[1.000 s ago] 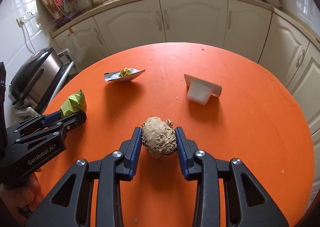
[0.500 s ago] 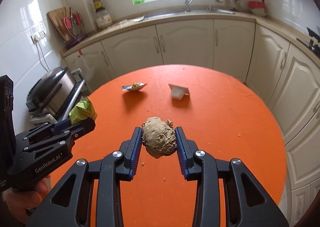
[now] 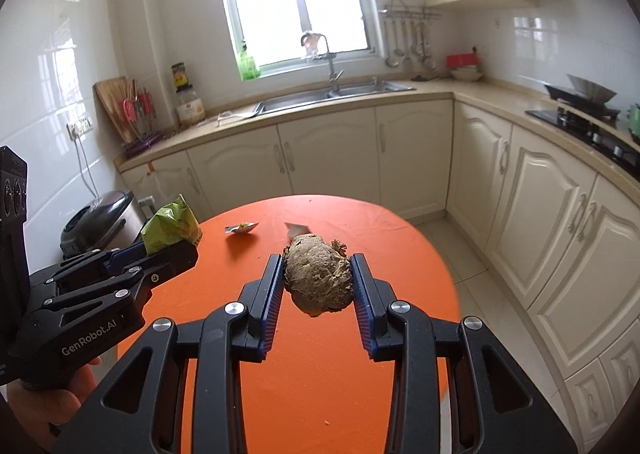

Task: Collect trash
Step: 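Carry the green packet and brown ball with both tools over the blue bin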

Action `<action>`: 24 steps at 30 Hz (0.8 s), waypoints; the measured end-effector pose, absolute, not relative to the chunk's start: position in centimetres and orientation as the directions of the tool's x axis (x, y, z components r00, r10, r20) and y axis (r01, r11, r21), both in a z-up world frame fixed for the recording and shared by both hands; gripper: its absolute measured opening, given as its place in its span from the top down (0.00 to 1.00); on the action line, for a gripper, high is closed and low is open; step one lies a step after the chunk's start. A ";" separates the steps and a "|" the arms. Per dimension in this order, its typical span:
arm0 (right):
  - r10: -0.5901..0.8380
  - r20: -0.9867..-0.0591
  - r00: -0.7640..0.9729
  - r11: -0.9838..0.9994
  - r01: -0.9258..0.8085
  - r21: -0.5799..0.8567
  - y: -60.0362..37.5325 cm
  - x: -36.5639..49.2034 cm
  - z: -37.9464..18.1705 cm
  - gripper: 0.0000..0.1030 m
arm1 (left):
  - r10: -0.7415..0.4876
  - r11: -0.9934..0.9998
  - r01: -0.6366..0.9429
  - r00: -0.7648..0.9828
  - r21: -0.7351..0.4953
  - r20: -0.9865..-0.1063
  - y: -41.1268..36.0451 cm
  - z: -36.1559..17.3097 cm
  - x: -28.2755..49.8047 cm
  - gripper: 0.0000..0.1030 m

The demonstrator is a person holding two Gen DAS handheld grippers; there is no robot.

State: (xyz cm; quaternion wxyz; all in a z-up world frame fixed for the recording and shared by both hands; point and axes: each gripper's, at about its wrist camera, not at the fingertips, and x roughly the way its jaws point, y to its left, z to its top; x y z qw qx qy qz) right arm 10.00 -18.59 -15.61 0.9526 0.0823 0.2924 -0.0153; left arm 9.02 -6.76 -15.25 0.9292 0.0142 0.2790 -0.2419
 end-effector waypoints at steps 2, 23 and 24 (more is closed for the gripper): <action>-0.006 -0.549 0.836 0.983 0.104 0.149 -19.8 8.5 -15.2 0.68 | -0.462 0.869 0.484 0.723 -0.101 -0.514 -4.9 -15.1 1.4 0.74; -0.393 -0.618 0.681 0.779 0.603 0.169 -38.6 -10.9 -19.4 0.68 | -0.680 0.577 0.813 0.423 -0.080 -0.598 -20.5 -17.2 -3.9 0.74; -0.405 -0.627 0.666 0.763 0.623 0.169 -39.4 -11.9 -19.9 0.68 | -0.684 0.560 0.825 0.404 -0.082 -0.608 -21.6 -17.2 -3.6 0.74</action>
